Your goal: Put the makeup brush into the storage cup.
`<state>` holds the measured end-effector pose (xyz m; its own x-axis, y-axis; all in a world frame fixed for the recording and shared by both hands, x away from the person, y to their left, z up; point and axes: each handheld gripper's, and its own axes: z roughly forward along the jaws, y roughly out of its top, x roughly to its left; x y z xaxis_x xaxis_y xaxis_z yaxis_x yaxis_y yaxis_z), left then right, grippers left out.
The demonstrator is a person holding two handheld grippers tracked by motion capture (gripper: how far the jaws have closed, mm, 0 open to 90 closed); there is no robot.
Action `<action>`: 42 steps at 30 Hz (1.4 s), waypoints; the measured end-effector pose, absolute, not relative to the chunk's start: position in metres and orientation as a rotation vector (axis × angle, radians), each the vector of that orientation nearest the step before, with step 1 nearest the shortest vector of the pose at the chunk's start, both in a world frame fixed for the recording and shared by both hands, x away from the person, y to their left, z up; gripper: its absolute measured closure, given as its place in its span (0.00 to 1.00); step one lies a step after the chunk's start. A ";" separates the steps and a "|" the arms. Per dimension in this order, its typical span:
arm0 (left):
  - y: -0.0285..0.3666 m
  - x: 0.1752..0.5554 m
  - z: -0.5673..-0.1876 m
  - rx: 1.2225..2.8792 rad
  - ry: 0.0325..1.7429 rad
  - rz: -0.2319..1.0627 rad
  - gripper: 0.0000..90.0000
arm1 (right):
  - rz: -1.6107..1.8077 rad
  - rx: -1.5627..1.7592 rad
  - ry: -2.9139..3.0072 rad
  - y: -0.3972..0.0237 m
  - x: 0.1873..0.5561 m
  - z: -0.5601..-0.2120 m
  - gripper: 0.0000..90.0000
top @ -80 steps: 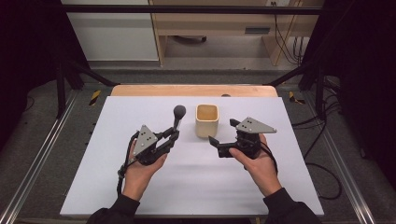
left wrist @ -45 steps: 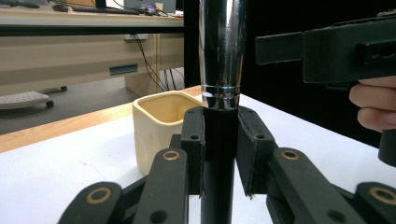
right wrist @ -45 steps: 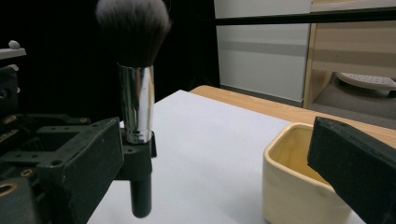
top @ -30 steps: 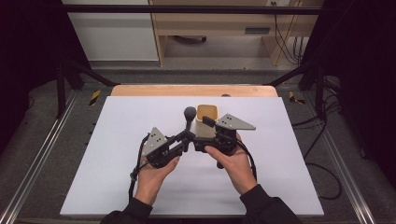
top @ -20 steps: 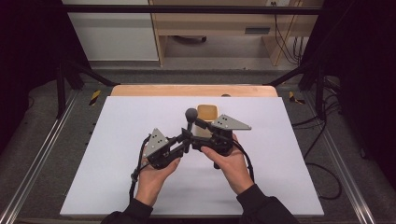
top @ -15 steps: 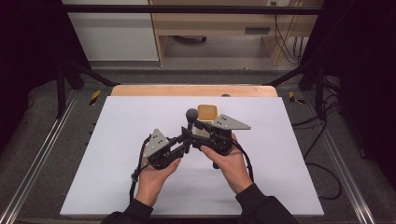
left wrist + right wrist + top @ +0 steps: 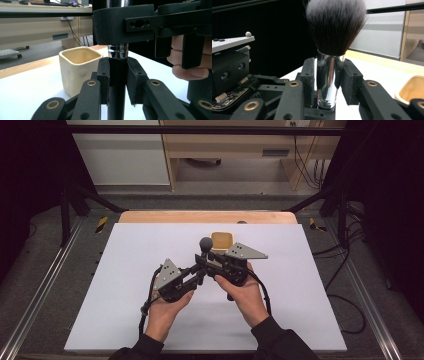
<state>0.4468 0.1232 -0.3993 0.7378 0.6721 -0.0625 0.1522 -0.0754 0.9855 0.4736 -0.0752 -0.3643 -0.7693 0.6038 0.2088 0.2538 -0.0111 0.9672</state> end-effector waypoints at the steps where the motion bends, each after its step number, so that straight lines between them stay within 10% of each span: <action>1: 0.123 0.447 -0.399 1.618 0.677 0.489 0.83 | 1.853 0.897 1.996 -0.075 0.474 -0.364 0.77; 15: 0.123 0.446 -0.403 1.609 0.695 0.483 0.81 | 1.817 0.870 2.009 -0.073 0.473 -0.366 0.78; 42: 0.197 0.435 -0.444 1.729 0.725 0.613 0.18 | 1.665 0.913 1.964 -0.110 0.478 -0.367 0.78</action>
<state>0.4350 0.1969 -0.4444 0.6776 0.7343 0.0409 0.1617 -0.2030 0.9657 0.4784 -0.1100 -0.3666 -0.7032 0.7034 0.1042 0.2178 0.0736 0.9732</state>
